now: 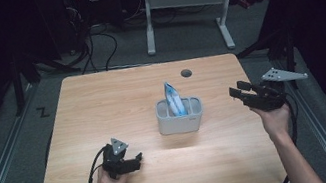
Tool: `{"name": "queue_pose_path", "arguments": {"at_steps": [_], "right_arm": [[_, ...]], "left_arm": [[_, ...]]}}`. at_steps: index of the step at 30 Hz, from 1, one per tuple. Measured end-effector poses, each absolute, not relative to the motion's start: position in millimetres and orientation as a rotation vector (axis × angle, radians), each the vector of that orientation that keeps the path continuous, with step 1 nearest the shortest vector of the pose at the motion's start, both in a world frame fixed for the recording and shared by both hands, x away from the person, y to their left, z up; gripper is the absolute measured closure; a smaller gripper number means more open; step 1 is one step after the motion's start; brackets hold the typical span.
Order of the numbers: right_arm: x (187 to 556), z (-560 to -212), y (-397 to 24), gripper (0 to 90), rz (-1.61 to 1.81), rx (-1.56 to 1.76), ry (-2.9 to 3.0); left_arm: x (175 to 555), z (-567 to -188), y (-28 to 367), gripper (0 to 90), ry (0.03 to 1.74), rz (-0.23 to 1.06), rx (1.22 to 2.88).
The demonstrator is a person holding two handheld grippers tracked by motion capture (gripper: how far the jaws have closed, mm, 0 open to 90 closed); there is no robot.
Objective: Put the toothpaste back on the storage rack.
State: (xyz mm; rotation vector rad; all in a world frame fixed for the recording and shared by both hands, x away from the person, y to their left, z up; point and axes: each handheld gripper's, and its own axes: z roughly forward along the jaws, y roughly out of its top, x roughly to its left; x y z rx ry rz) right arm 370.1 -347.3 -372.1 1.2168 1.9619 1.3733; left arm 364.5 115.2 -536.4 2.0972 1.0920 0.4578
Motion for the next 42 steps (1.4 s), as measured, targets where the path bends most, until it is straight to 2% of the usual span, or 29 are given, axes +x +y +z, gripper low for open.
{"name": "queue_pose_path", "arguments": {"at_steps": [42], "right_arm": [[356, -418, -367, 51.9, 1.357, 1.346, 1.944]], "left_arm": [[364, -536, 115, 18.0, 1.093, 0.458, 2.098]]}}
